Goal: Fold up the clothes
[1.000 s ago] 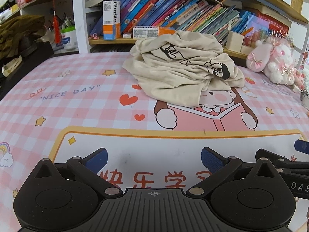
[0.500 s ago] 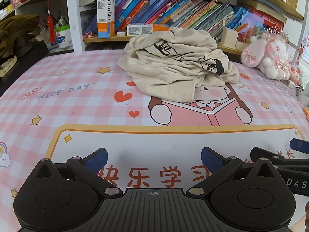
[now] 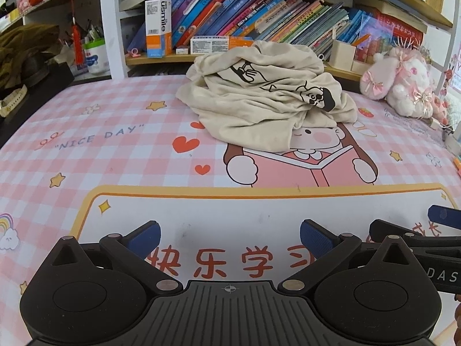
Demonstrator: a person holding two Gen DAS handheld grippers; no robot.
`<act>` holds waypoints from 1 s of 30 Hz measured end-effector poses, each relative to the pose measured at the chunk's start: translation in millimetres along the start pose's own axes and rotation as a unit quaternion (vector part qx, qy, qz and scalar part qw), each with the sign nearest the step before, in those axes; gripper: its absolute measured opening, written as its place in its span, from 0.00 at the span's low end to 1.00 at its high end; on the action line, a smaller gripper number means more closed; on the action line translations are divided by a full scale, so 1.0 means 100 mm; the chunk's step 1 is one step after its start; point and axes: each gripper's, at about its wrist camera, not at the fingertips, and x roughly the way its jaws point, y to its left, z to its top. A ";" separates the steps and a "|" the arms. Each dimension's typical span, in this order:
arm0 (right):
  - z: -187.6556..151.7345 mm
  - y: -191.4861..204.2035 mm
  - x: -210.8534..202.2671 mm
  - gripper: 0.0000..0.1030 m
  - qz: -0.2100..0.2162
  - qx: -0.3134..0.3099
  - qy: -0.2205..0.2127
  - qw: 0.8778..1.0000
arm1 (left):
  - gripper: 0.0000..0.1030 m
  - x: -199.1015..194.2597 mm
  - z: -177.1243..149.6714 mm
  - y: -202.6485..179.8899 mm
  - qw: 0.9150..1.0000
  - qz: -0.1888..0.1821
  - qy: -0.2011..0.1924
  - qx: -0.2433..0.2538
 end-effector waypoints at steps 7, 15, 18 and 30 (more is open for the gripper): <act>0.01 -0.01 0.02 0.98 0.005 0.002 0.003 1.000 | 1.00 0.02 -0.02 0.04 1.000 -0.011 0.002 -0.018; 0.03 0.00 0.03 0.98 0.004 -0.006 -0.003 1.000 | 1.00 0.00 0.03 0.03 1.000 -0.011 -0.013 -0.008; 0.02 0.00 0.01 0.98 0.001 -0.009 -0.013 1.000 | 1.00 0.01 0.04 0.03 1.000 -0.016 -0.010 -0.001; 0.17 -0.08 0.09 0.99 -0.001 -0.018 -0.025 1.000 | 1.00 0.01 0.21 -0.09 0.997 -0.024 -0.038 0.065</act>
